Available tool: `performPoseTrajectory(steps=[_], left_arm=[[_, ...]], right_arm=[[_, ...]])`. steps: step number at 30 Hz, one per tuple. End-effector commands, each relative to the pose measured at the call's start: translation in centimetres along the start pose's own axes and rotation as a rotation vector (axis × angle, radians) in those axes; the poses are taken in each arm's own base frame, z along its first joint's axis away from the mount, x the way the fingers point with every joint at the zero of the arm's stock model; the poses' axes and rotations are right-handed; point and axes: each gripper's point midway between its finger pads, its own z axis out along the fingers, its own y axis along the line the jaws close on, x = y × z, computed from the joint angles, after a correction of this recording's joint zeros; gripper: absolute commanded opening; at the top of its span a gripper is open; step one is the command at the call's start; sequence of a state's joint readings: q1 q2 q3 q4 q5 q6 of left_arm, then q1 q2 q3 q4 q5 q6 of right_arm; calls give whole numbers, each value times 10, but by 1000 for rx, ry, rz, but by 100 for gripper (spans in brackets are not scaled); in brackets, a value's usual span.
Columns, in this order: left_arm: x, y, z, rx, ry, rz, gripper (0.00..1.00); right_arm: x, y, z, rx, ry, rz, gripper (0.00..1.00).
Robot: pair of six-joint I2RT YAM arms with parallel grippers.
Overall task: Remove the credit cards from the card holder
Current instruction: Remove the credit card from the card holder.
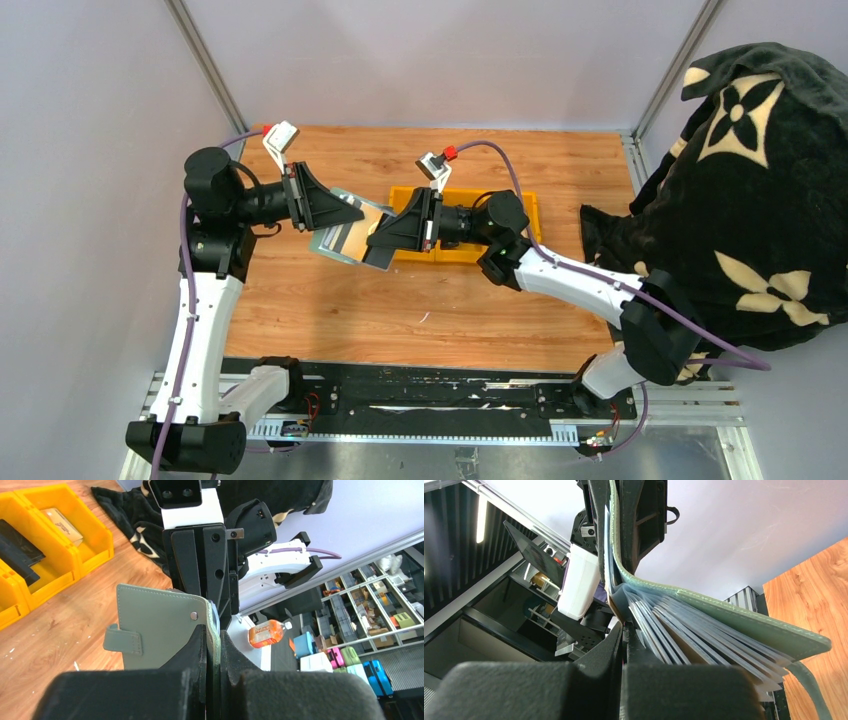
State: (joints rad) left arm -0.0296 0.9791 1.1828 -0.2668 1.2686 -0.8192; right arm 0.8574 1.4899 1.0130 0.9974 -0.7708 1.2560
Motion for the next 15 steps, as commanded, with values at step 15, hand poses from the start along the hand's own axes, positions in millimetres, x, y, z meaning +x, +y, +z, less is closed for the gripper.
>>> performPoseTrajectory(steps=[15], left_arm=[[-16,-25,-1,40,-52,72,0]], right_arm=[[1,-18,11,97,-56,-2,27]])
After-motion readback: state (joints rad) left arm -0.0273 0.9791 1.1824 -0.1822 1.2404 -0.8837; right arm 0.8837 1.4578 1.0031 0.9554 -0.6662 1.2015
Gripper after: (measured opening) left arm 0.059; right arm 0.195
